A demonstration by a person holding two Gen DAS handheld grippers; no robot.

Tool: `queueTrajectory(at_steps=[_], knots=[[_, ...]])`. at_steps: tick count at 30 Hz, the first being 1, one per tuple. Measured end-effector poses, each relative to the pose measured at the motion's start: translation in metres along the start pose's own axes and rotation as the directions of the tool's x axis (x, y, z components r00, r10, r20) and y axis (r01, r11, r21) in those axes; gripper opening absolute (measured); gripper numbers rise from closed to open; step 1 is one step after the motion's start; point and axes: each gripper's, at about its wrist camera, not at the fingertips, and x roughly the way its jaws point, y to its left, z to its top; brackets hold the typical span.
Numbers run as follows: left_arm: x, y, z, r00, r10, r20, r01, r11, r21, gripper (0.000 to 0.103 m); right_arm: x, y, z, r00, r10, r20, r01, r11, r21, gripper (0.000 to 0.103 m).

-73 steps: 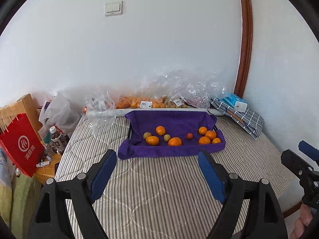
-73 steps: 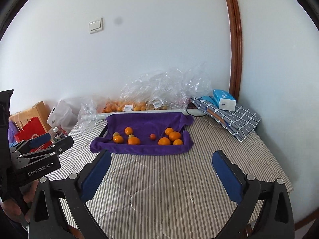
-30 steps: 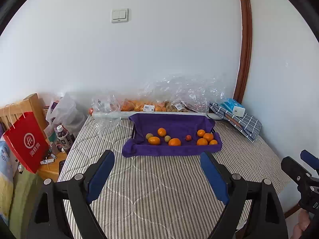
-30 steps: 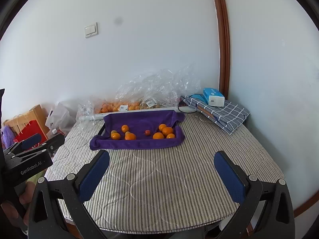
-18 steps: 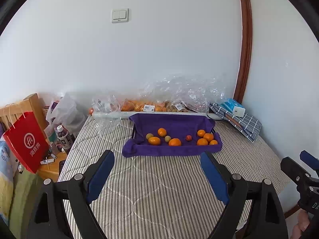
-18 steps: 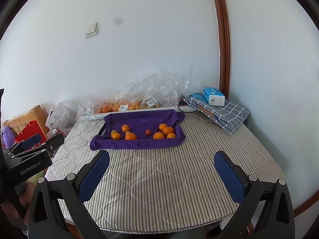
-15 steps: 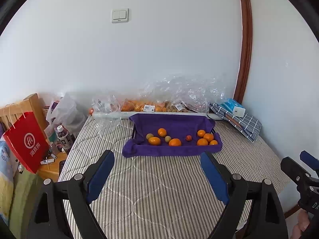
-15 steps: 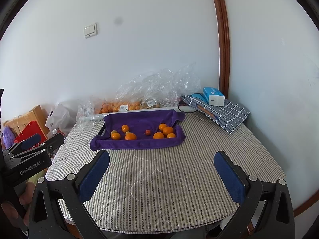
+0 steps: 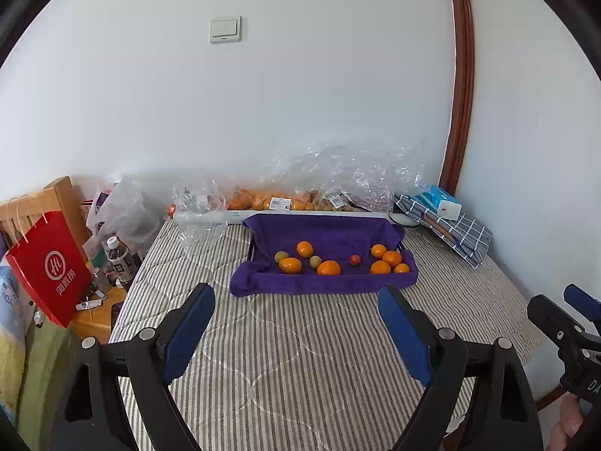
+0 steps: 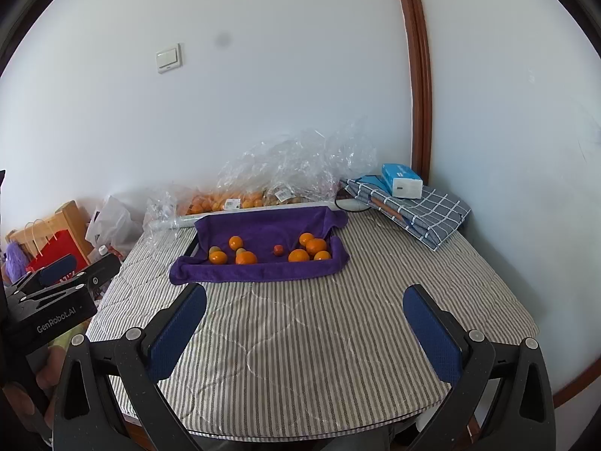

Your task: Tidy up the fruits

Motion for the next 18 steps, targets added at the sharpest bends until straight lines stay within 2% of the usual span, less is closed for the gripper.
queueTrajectory(at_steps=[18], knots=[[-0.0001, 0.001, 0.0003, 1.0, -0.002, 0.002, 0.002, 1.0, 0.001, 0.089, -0.0005, 0.0026, -0.0006, 1.0, 0.001, 0.004, -0.001, 1.0, 0.004, 0.103]])
